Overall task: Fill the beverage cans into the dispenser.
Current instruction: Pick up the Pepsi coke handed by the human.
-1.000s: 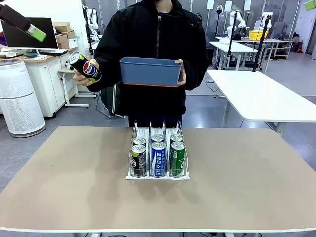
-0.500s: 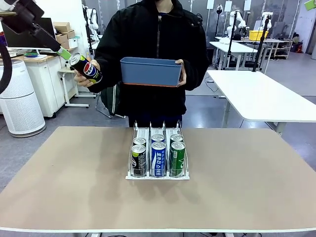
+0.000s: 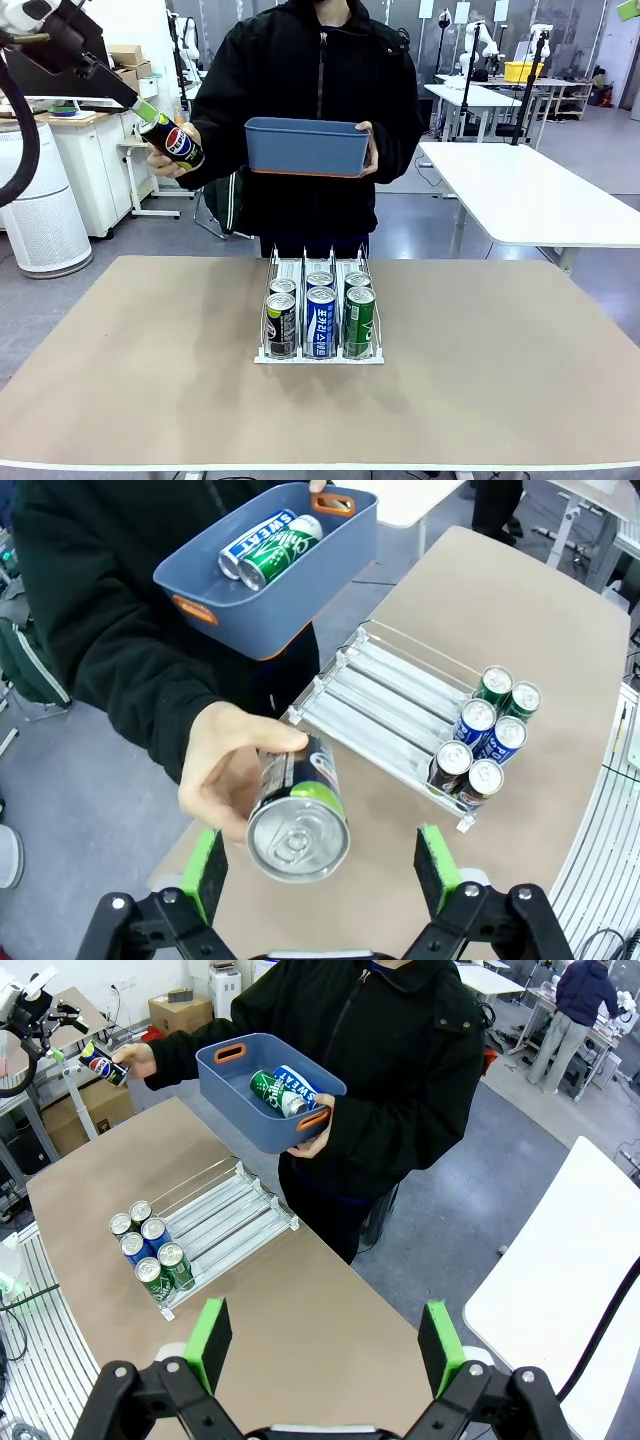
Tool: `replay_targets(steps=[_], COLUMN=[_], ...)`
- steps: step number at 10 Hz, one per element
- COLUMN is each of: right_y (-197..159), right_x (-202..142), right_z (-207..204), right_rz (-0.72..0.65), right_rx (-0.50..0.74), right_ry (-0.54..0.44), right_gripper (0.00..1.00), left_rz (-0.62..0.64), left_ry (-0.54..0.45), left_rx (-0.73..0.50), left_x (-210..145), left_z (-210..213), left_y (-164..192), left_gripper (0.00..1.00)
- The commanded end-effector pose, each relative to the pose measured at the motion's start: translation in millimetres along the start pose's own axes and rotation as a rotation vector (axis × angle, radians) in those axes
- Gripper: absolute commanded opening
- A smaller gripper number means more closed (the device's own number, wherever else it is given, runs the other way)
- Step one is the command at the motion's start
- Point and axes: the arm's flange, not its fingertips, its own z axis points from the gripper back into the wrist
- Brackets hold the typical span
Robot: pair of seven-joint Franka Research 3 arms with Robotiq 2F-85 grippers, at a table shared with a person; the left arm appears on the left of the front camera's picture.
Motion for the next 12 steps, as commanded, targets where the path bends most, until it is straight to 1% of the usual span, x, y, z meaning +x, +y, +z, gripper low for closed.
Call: replay_targets(steps=[1, 3, 7, 10, 12], right_y=[1.2, 1.2, 1.2, 1.2, 1.2], right_x=[-0.9, -0.9, -0.9, -0.9, -0.9], right_z=[-0.1, -0.1, -0.1, -0.1, -0.1], right_rz=[-0.001, -0.001, -0.001, -0.001, -0.001], right_rx=[0.003, 0.003, 0.003, 0.003, 0.003], right_ry=[-0.001, -0.001, -0.001, -0.001, -0.001], right_gripper=[1.0, 1.0, 1.0, 1.0, 1.0], left_rz=[-0.007, -0.017, -0.018, 0.027, 0.028], left_ry=[-0.06, -0.08, -0.06, -0.057, -0.055], left_rx=[-0.06, -0.079, -0.045, -0.074, -0.072], left_x=[-4.0, -7.9, -13.7, -16.8, -18.1], left_z=[-13.2, -19.4, -29.0, -38.2, -42.8], left_y=[6.3, 14.4, 19.7, 20.2, 21.6], left_gripper=[1.0, 1.0, 1.0, 1.0, 1.0])
